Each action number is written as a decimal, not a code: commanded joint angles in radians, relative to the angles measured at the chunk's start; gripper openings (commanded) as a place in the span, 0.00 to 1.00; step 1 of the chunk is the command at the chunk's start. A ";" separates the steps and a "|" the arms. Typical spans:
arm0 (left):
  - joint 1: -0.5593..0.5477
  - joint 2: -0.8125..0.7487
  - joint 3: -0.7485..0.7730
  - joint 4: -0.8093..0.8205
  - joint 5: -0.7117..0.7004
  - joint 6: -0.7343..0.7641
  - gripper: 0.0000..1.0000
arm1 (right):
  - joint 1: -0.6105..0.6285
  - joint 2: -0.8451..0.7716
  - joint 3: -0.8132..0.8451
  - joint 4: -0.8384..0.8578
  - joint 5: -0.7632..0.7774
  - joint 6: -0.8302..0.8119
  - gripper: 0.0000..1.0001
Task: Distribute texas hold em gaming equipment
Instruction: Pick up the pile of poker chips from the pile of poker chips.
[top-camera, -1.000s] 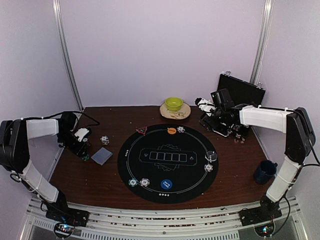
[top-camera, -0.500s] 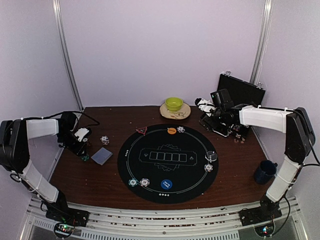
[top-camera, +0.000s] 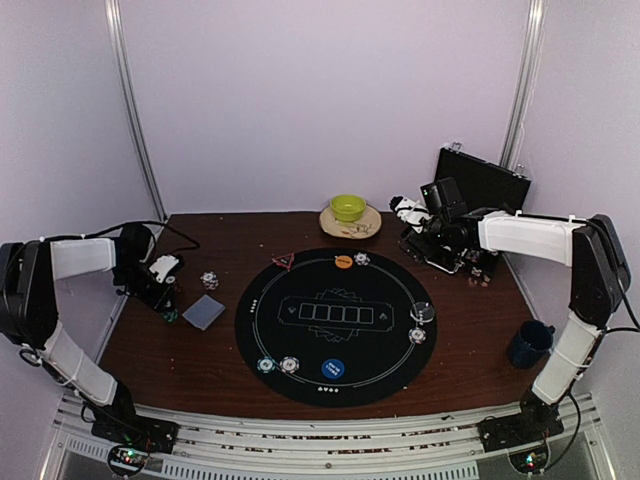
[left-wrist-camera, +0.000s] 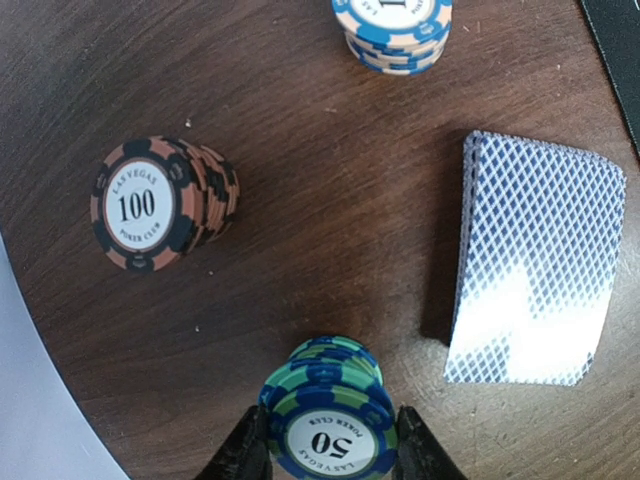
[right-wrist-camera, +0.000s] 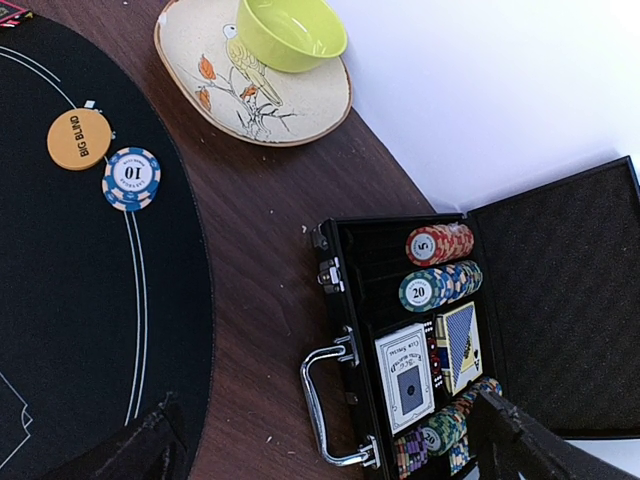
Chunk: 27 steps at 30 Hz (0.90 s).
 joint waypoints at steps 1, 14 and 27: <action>0.005 -0.034 -0.005 -0.001 0.014 0.015 0.26 | 0.008 0.007 -0.015 0.024 0.020 -0.001 1.00; -0.073 -0.130 -0.009 -0.008 -0.037 0.053 0.23 | 0.010 0.010 -0.016 0.024 0.029 0.007 1.00; -0.561 -0.111 0.040 -0.038 0.058 0.136 0.23 | -0.023 0.004 -0.030 0.049 0.053 -0.005 1.00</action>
